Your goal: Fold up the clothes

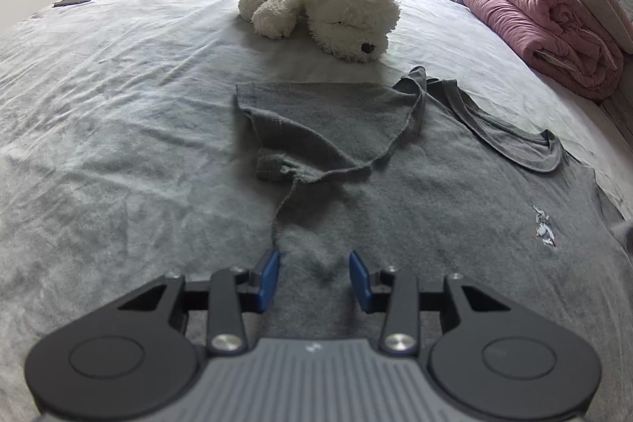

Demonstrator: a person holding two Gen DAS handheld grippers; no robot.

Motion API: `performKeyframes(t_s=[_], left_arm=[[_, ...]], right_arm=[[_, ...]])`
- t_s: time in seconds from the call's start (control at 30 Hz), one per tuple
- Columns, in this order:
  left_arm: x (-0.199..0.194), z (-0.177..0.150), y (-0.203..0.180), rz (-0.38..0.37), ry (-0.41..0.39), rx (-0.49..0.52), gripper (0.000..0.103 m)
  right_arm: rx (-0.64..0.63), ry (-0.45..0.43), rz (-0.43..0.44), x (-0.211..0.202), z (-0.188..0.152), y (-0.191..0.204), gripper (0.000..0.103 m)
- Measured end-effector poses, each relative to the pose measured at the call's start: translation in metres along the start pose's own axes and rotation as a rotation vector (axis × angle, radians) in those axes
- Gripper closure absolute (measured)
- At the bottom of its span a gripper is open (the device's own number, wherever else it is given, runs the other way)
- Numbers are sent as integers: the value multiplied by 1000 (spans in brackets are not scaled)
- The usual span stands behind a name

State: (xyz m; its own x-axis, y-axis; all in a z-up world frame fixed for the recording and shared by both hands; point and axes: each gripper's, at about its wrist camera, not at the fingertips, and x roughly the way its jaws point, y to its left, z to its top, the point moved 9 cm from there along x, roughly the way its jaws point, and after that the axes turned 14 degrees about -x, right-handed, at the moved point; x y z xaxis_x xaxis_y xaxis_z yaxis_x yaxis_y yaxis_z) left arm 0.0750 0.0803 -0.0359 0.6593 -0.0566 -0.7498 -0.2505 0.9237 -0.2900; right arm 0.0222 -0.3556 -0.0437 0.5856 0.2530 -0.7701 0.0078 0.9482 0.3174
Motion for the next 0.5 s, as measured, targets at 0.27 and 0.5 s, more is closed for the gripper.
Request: performKeyframes(t_s=[0.27, 0.5], left_arm=[[5, -9, -7, 62, -34, 95, 60], [6, -12, -10, 89, -52, 128, 59]], right_arm=[[-264, -91, -240, -18, 29, 10, 101], [-394, 46, -314, 18, 10, 4, 99]])
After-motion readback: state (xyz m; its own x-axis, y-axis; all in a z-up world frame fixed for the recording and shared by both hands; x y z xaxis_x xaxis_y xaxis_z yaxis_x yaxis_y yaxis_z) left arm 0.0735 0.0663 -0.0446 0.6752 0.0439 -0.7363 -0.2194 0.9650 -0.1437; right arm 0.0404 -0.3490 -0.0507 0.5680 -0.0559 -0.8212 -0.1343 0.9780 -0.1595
